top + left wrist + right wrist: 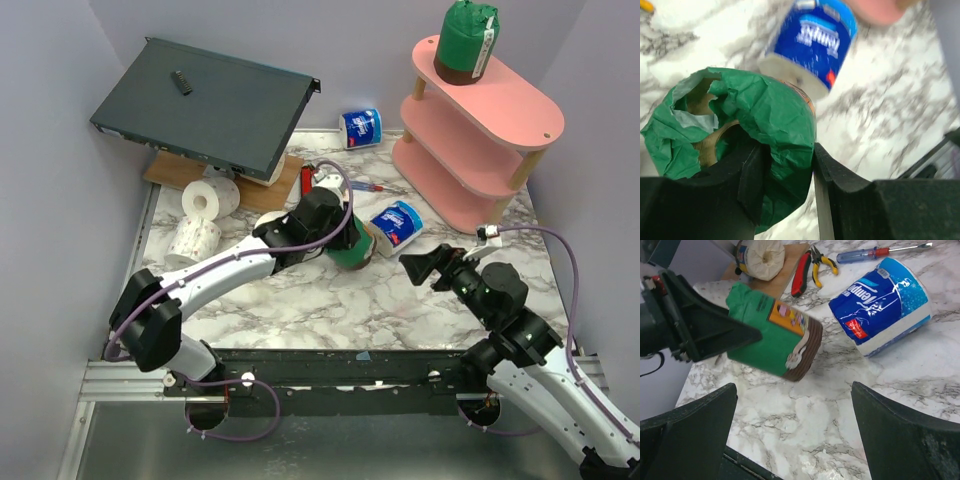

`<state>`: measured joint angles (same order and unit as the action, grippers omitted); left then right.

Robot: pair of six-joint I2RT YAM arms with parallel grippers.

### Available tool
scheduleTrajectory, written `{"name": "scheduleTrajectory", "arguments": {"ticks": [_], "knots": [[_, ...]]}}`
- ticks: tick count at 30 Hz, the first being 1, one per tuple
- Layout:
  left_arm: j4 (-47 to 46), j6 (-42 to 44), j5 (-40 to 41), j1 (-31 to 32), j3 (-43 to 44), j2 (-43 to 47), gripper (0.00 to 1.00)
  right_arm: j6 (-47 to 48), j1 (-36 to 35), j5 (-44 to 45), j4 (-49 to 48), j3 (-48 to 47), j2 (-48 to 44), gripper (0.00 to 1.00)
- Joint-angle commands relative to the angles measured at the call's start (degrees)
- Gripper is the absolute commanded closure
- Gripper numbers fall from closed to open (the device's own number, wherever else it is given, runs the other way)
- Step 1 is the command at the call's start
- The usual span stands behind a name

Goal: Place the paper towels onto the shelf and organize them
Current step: Adjust the paper towel at the center of the board, then pick up the paper towel from the center of the board.

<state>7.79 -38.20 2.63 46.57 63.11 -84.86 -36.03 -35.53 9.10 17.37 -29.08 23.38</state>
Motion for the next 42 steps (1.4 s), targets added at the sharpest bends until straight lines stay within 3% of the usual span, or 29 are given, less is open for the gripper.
{"name": "scheduleTrajectory", "arguments": {"ticks": [1, 6, 19, 23, 28, 30, 33, 37, 42], "knots": [[16.8, 10.7, 5.9, 5.6, 5.7, 4.1, 0.66, -0.5, -0.2, 1.6, 2.2, -1.5, -1.1, 0.01], [23.6, 15.2, 8.3, 11.1, 7.1, 3.8, 0.66, -0.9, -0.2, 1.9, 2.4, -1.5, 0.0, 0.02], [16.5, 14.2, 11.6, 18.1, 1.9, -1.1, 0.66, -2.7, -0.1, 1.2, 4.5, -2.3, 2.9, 0.01], [16.8, 13.0, 12.9, 19.0, 1.8, 1.0, 0.50, -4.3, -0.2, 3.7, 6.2, -3.5, 6.0, 0.00], [15.9, 10.8, 15.2, 19.1, -0.6, 9.7, 0.29, -13.2, -0.2, 8.2, 8.8, -6.4, 9.8, 0.00], [15.0, 9.6, 16.3, 19.1, -2.3, 13.6, 0.24, -13.3, -0.2, 6.1, 8.5, -7.3, 10.8, 0.00], [12.6, 6.6, 19.6, 19.0, -6.2, 20.5, 0.18, -4.3, -0.2, -3.4, 4.4, -7.3, 12.4, 0.00], [9.5, -2.1, 24.7, 17.8, -15.3, 29.5, 0.11, -1.4, -0.2, -11.0, 3.9, -8.2, 16.6, 0.04], [3.9, -13.2, 21.9, 13.2, -27.9, 42.0, 0.02, 2.8, -0.1, -16.5, 7.2, -11.1, 24.3, 0.12]]}}
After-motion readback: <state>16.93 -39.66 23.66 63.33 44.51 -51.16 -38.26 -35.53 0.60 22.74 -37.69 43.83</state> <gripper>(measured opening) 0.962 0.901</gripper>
